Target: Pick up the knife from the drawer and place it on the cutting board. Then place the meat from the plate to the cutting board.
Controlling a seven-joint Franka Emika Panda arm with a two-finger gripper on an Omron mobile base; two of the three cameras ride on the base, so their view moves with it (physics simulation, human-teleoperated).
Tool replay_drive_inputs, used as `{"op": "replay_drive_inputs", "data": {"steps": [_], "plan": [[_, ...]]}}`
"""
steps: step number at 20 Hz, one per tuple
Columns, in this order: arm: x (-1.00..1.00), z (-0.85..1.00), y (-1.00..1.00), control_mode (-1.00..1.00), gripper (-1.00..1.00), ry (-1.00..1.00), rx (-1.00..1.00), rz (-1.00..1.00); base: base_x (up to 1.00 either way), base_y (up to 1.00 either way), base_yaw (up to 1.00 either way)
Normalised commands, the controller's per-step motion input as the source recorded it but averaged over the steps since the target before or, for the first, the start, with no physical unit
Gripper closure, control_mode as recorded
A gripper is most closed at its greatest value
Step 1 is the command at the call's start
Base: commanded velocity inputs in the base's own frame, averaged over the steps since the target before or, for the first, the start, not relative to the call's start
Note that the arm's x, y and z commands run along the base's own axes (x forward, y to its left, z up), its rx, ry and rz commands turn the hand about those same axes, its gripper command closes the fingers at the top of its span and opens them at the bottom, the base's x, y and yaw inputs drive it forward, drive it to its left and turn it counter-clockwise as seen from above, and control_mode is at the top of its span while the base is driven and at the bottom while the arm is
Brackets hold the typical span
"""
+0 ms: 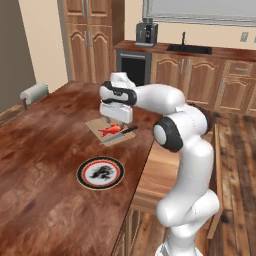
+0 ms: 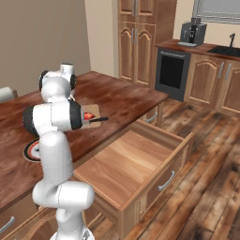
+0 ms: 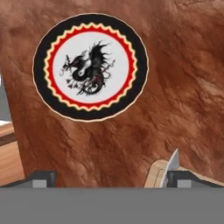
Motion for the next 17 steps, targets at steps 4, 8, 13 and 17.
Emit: {"op": "replay_drive_inputs", "data": {"steps": [4,8,13,17], "plan": [[-1.0,0.46,-0.13,-1.0,-1.0,-0.21,0.0,-0.02,0.0,0.0,0.0],[-1.0,0.37,-0.12,-1.0,-1.0,-0.22,0.0,-0.03,0.0,0.0,0.0],[-1.0,0.16,-0.09,-1.0,-1.0,-0.2,0.01,-0.03,0.0,0.0,0.0],[-1.0,0.08,-0.07,-1.0,-1.0,-0.19,0.03,-0.04,0.0,0.0,0.0]]}}
